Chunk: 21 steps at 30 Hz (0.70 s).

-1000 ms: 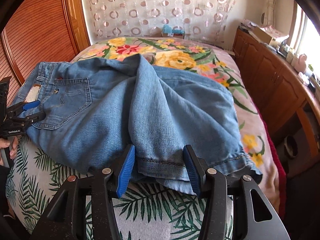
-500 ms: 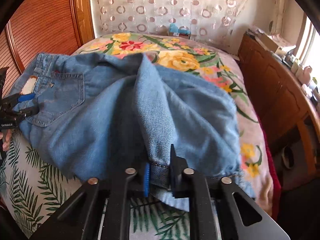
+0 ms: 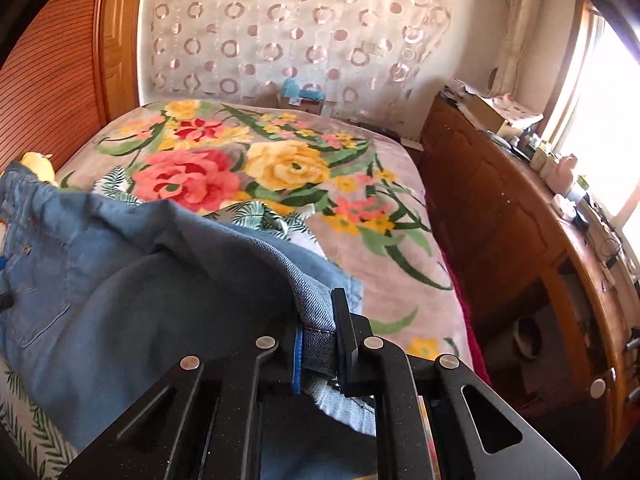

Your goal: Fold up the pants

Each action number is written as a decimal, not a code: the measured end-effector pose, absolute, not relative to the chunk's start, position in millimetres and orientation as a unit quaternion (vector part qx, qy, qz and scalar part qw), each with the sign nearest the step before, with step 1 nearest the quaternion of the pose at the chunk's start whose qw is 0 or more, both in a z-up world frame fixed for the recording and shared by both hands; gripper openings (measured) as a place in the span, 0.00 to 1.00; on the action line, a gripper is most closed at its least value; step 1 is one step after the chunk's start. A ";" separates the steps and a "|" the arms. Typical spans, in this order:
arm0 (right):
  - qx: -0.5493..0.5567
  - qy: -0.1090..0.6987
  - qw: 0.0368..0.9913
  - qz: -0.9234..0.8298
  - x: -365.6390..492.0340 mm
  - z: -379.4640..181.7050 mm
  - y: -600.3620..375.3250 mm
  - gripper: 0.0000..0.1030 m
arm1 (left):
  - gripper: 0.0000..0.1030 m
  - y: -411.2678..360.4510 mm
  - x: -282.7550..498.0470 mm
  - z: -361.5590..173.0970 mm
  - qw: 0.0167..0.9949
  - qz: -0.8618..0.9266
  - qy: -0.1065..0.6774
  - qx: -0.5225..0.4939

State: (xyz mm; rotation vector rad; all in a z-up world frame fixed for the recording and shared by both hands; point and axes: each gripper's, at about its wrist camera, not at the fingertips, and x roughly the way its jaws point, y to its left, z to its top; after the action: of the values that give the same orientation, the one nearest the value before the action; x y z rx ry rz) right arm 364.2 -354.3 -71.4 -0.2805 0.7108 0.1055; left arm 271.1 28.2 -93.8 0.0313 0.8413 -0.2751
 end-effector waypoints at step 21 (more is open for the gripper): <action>-0.061 0.355 0.933 0.012 396.5 -72.9 -367.6 0.47 | 0.83 28.0 271.7 -92.9 0.903 -0.133 0.408 0.016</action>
State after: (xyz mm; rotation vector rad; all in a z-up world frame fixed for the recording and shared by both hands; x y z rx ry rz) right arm 396.6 -367.6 -72.9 -0.1245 0.7268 0.0239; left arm 271.7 28.0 -92.9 0.0328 0.8426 -0.2742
